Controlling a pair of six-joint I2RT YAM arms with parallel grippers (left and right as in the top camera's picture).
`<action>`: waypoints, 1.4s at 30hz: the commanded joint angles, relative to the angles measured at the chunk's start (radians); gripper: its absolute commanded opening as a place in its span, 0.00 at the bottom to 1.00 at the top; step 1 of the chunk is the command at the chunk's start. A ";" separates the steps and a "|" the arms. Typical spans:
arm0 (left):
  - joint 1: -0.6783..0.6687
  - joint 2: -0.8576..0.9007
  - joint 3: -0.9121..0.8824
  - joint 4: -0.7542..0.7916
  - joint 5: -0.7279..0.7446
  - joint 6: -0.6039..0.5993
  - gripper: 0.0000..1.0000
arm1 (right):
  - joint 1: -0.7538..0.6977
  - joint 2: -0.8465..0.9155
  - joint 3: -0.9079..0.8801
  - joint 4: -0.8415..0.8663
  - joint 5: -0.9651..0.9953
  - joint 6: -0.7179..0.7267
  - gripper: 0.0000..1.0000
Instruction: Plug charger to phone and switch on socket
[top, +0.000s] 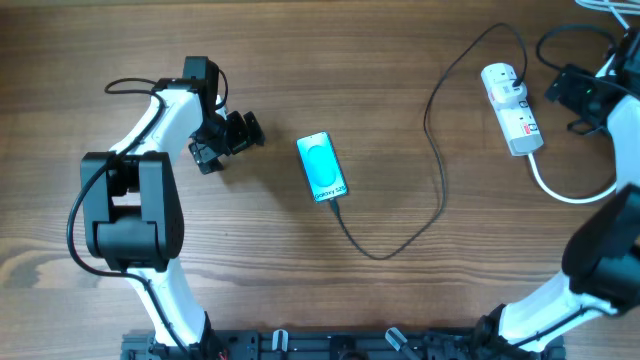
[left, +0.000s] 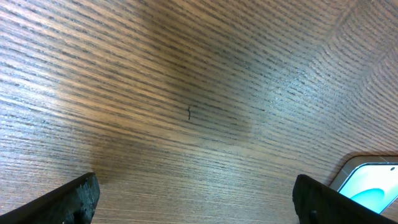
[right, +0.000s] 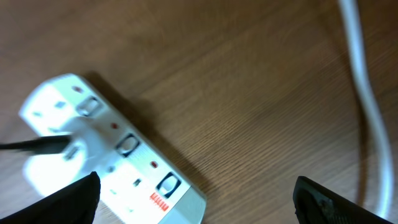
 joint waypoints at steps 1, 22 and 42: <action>0.001 0.005 -0.005 0.002 0.005 0.002 1.00 | -0.002 0.134 -0.003 0.022 0.023 -0.031 1.00; 0.001 0.005 -0.005 0.002 0.005 0.002 1.00 | -0.002 0.286 -0.003 0.135 -0.154 -0.109 1.00; 0.001 0.005 -0.005 0.002 0.005 0.002 1.00 | -0.002 0.286 -0.004 0.121 -0.154 -0.080 1.00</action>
